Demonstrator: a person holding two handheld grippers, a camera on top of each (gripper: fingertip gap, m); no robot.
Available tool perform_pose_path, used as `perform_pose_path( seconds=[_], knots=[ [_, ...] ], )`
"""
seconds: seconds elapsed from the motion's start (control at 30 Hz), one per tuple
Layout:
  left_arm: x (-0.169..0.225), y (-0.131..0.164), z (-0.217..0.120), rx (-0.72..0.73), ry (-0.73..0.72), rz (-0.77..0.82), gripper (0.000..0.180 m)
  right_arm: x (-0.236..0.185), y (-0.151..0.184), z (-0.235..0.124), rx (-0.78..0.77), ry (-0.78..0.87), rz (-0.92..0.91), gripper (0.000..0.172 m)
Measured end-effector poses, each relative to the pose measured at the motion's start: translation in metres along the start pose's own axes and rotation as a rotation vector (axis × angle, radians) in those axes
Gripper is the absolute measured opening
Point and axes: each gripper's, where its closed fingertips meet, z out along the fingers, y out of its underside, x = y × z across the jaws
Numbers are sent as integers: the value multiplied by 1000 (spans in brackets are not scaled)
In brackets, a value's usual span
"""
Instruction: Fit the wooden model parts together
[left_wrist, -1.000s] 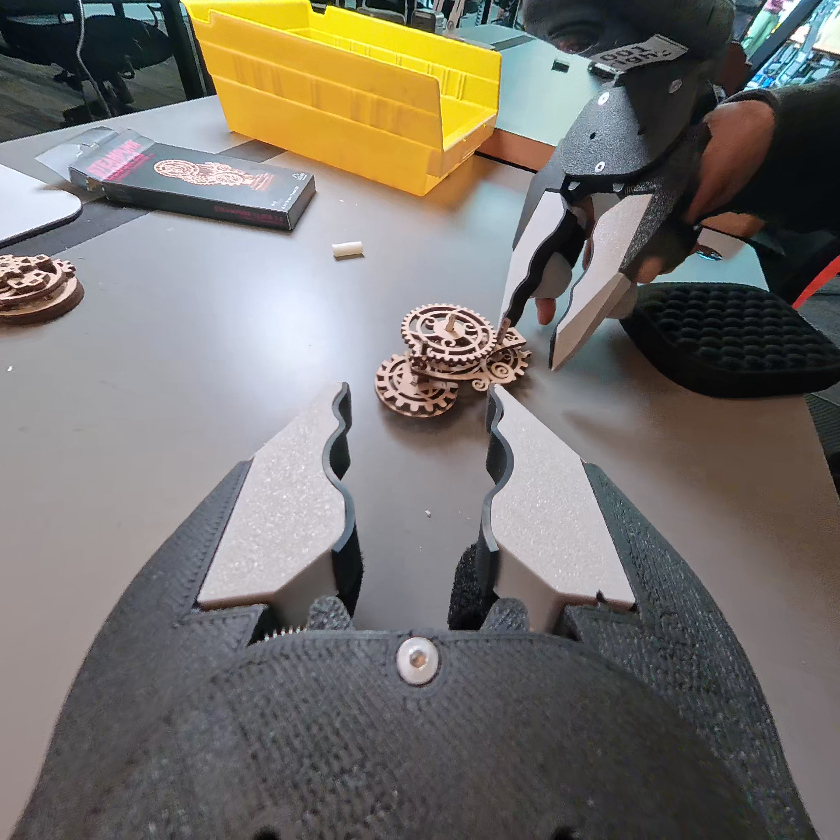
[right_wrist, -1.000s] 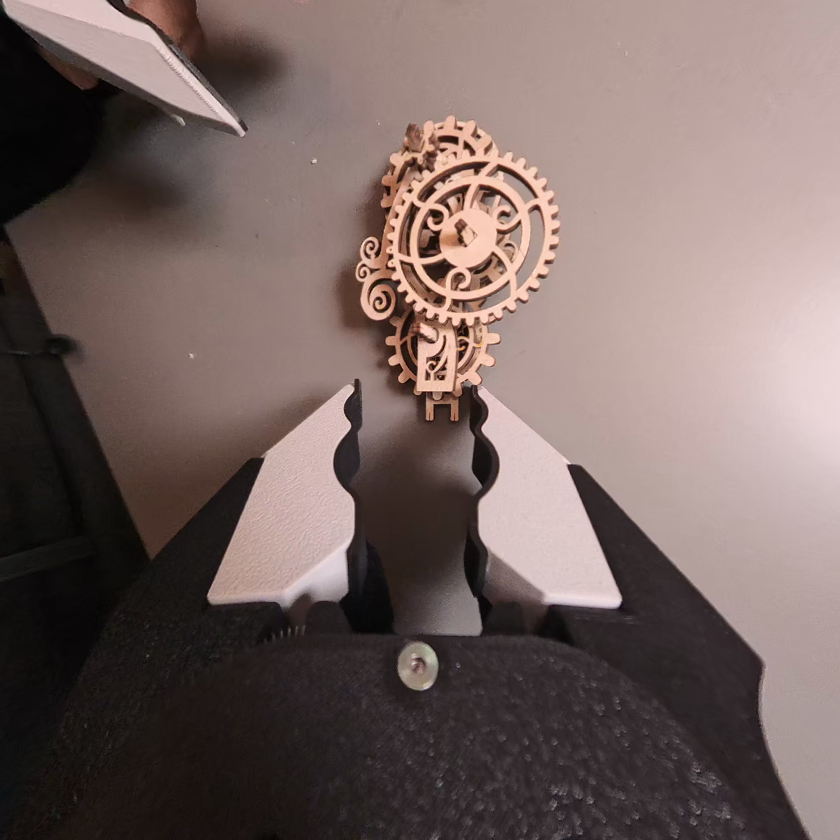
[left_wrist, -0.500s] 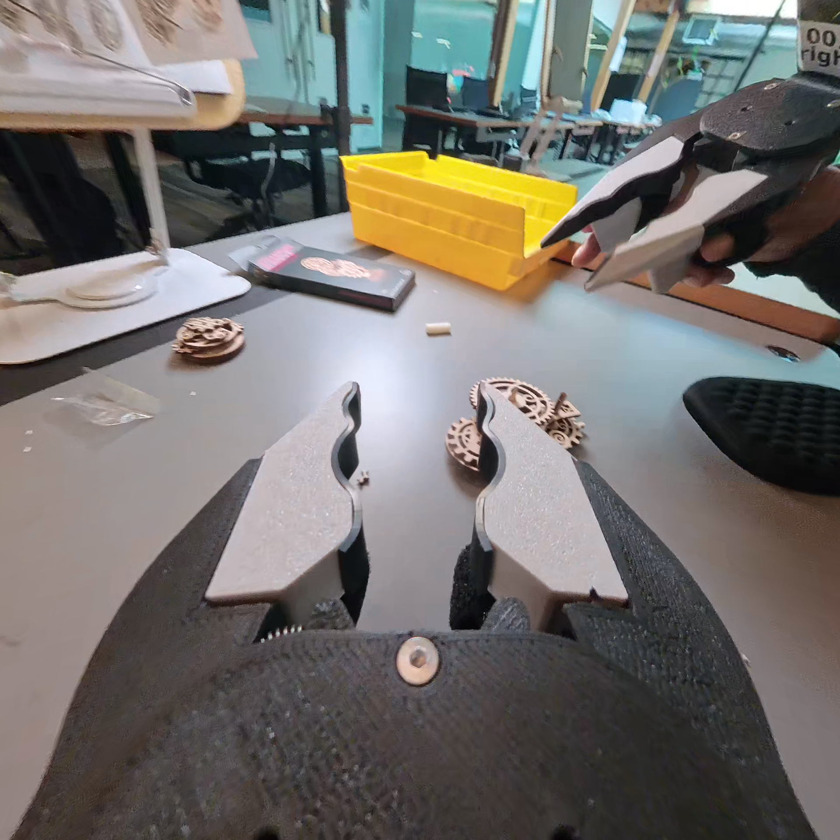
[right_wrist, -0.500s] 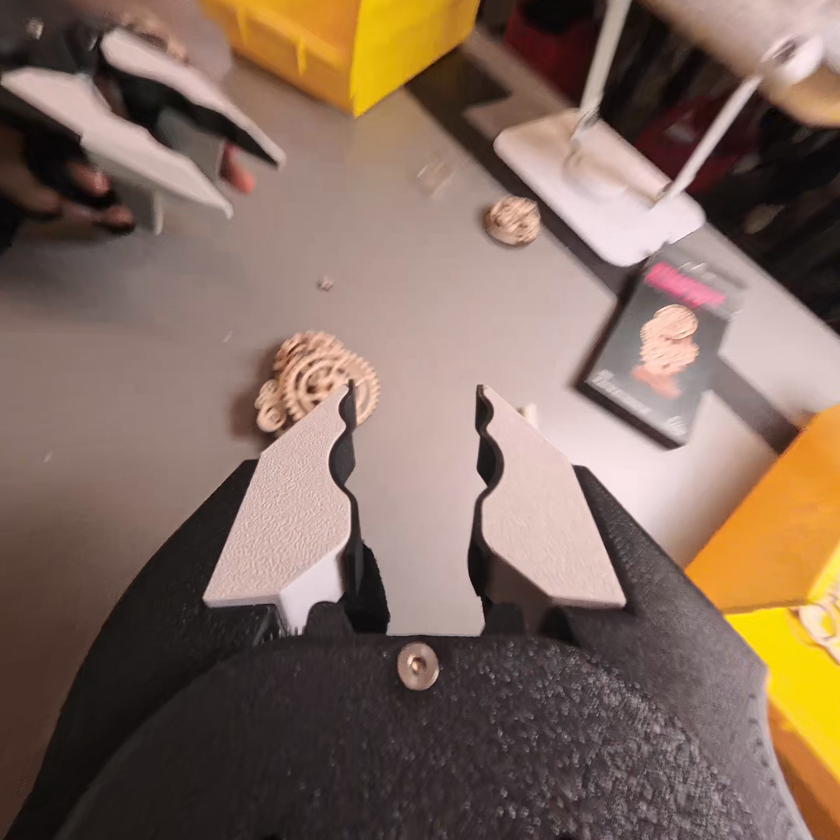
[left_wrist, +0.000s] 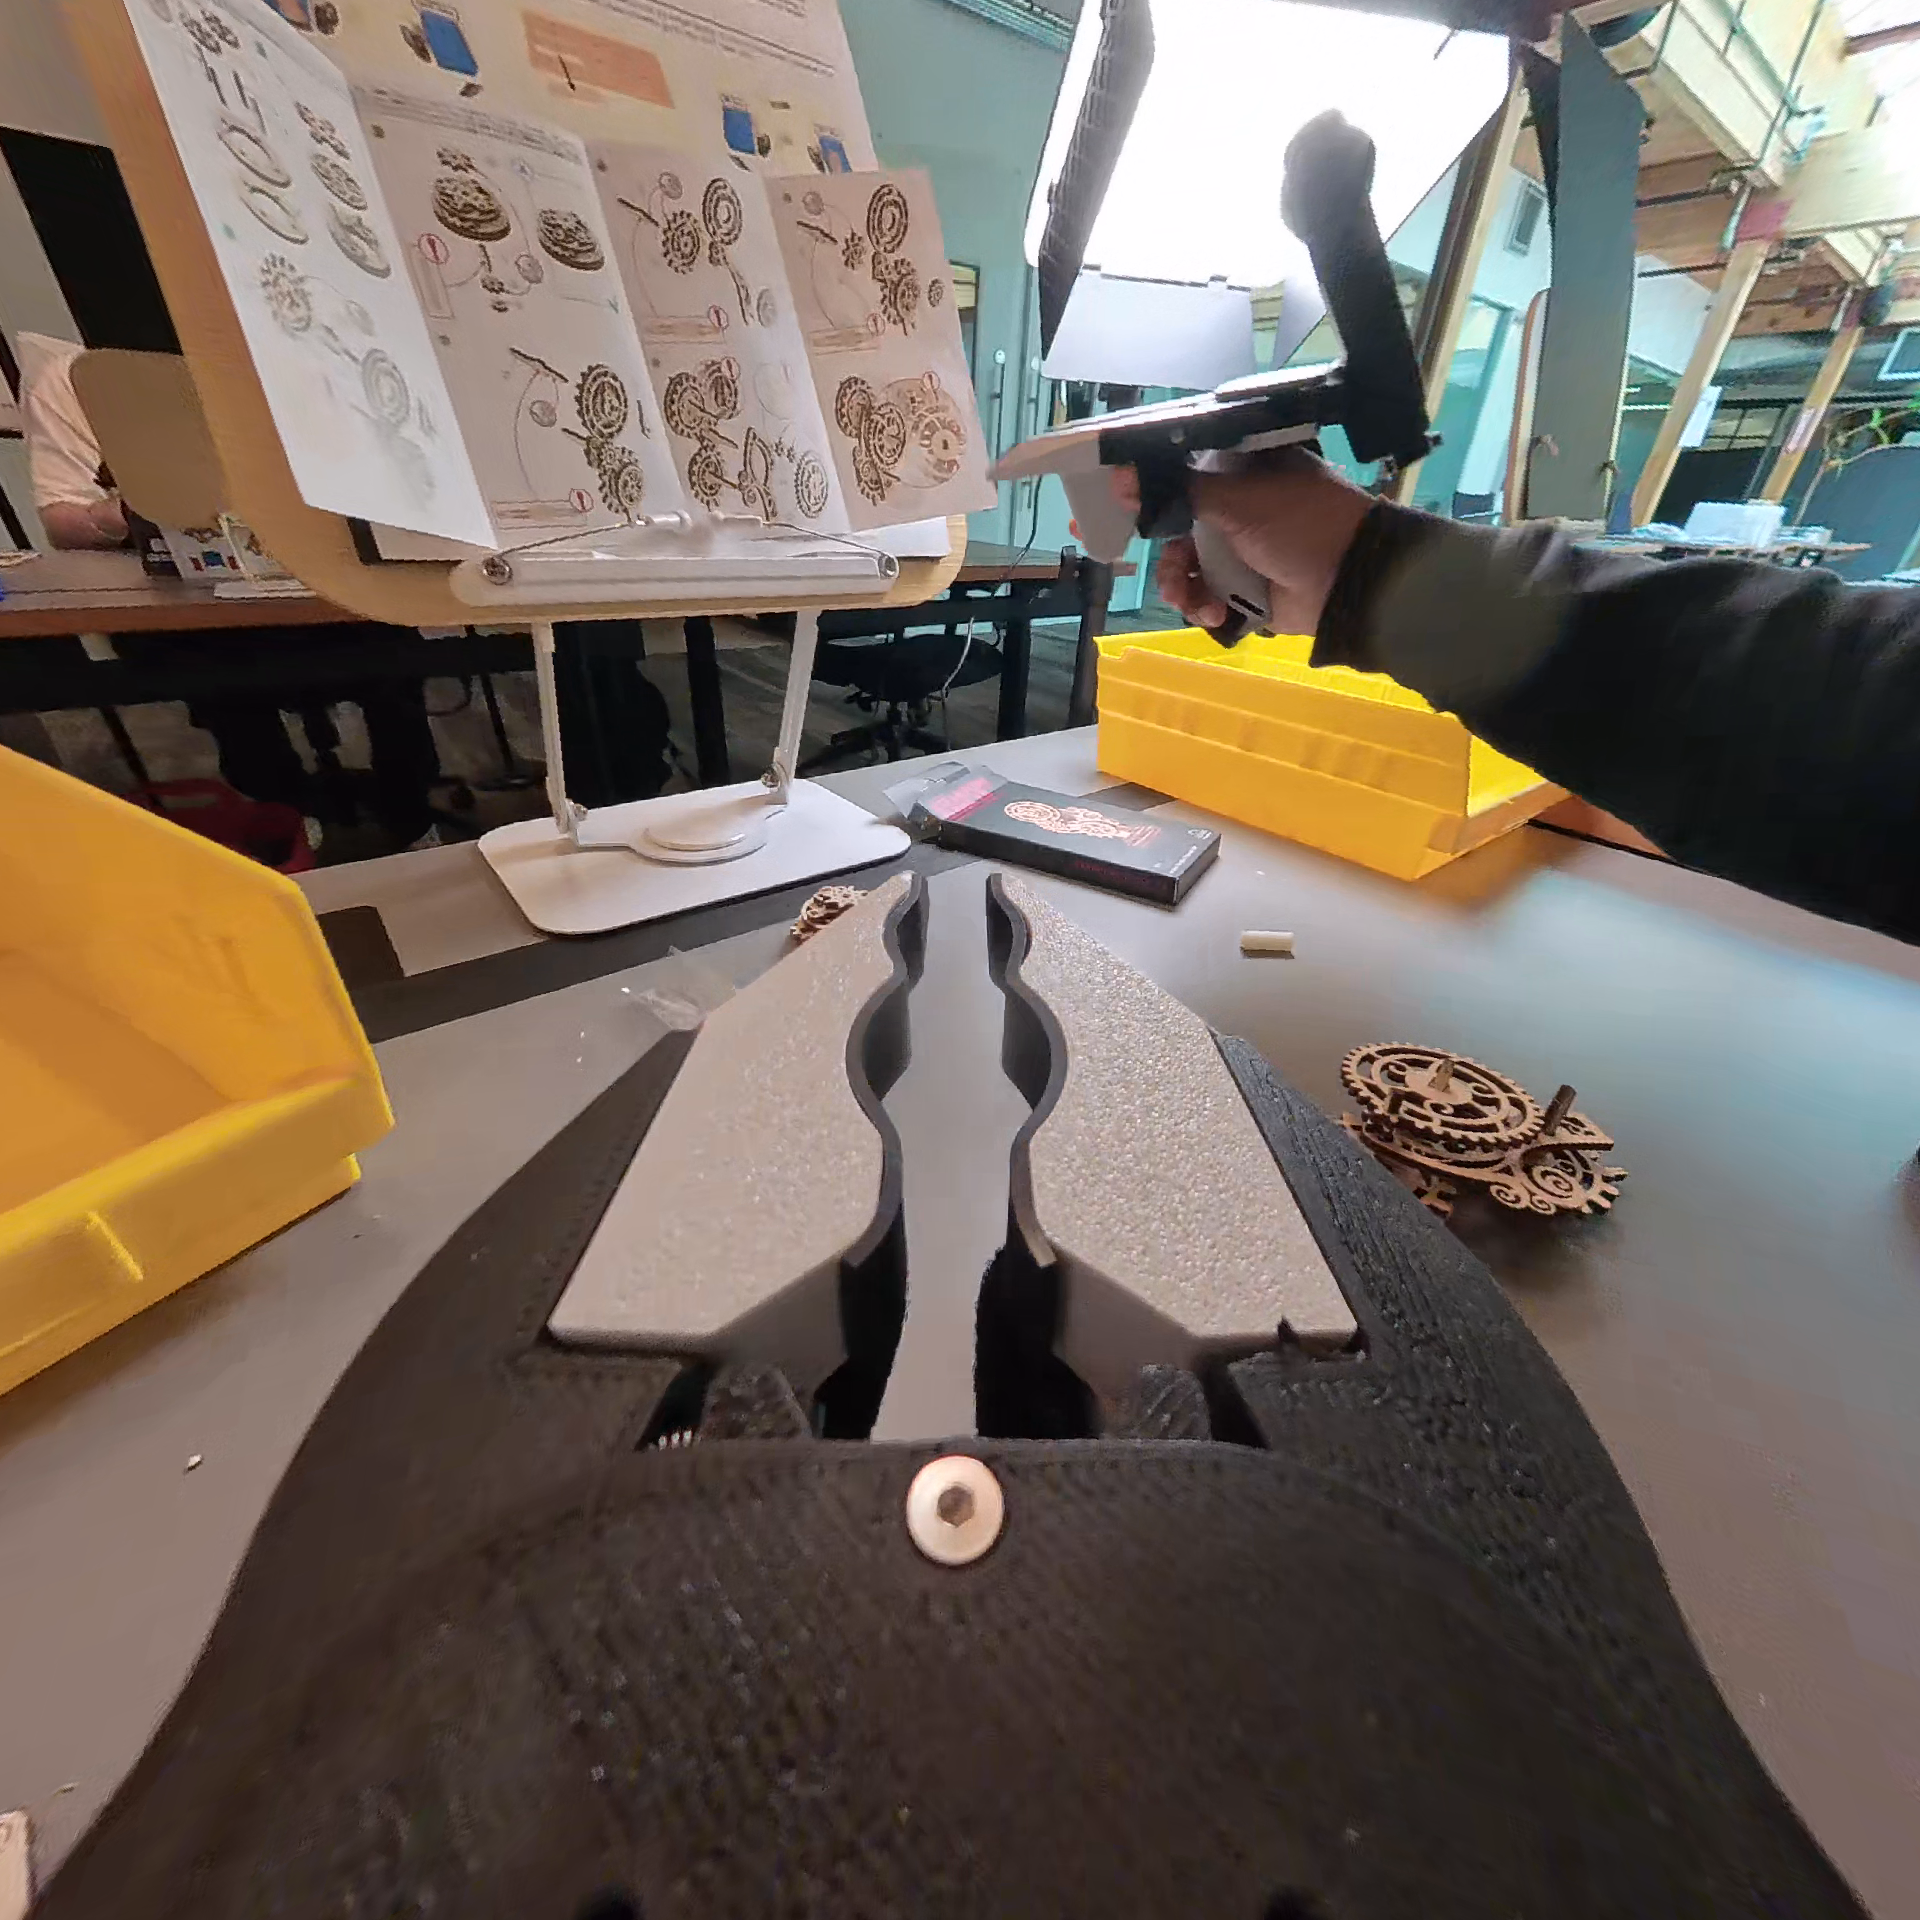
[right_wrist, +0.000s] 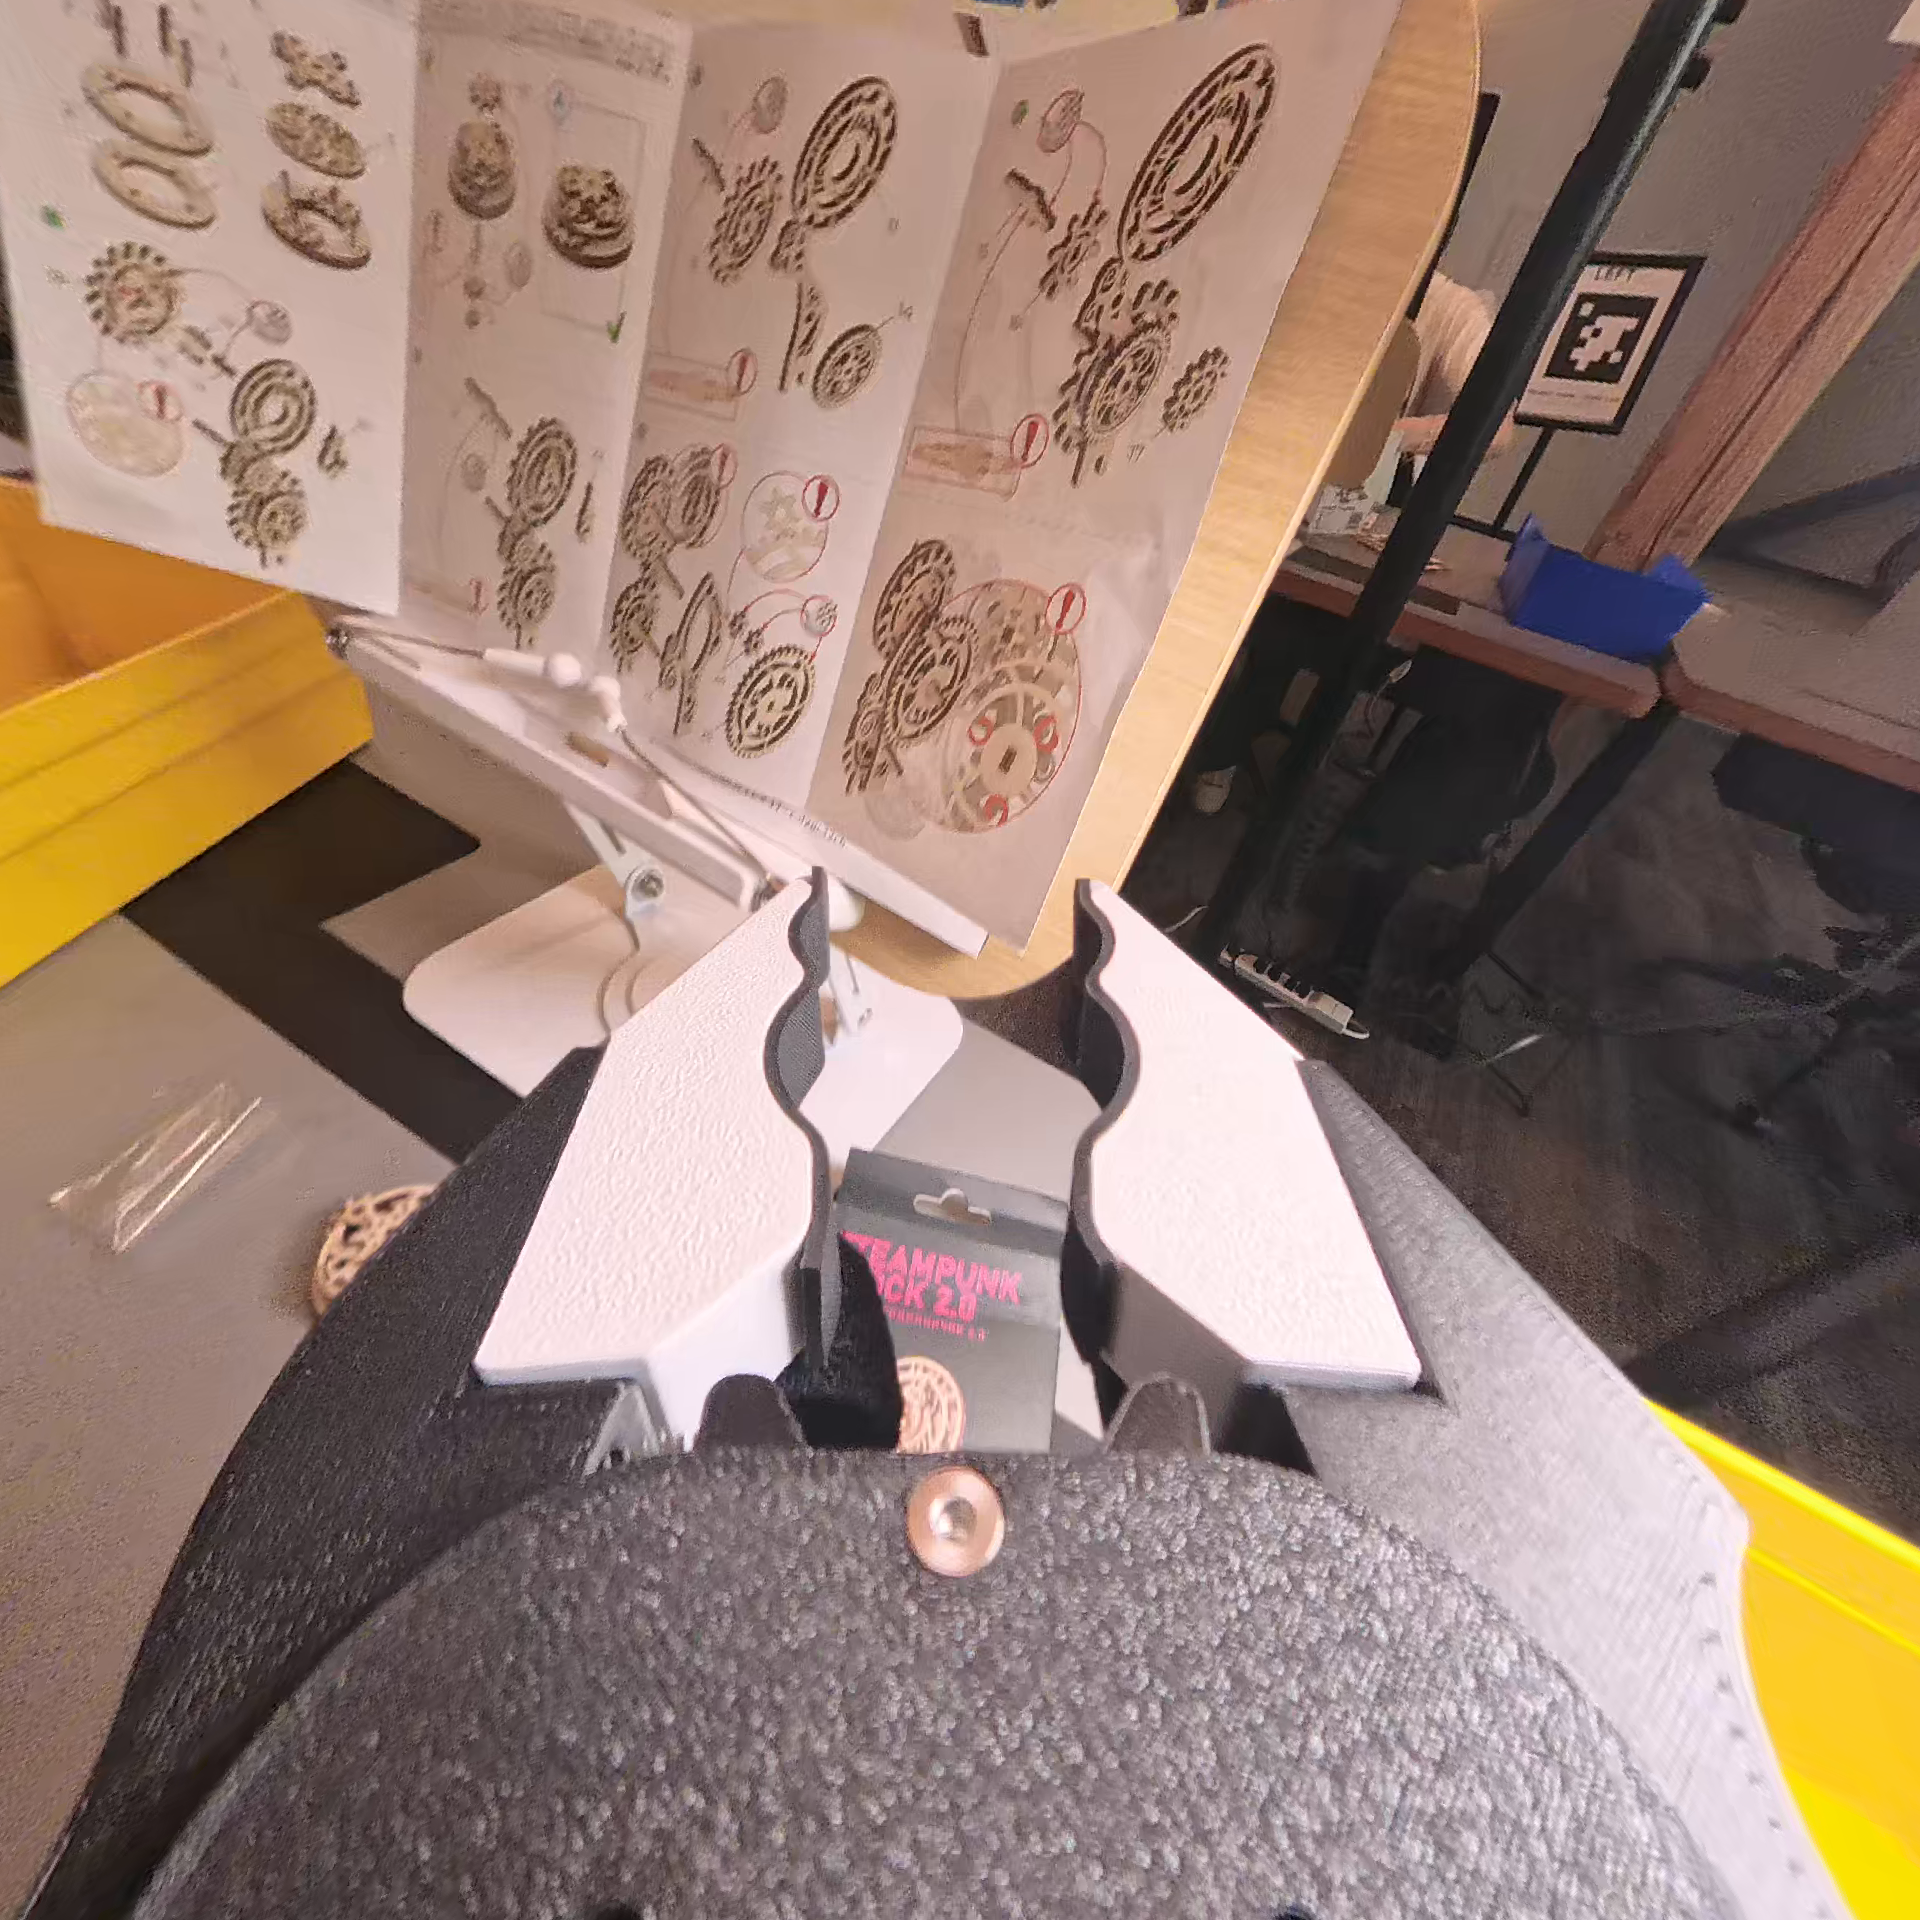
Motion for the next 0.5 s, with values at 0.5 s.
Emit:
perform_pose_path(
  seconds=[0.5],
  knots=[
    [-5,-9,31,-54,57,-21,25,-36,-91,8,165,-261,161,0]
  ],
)
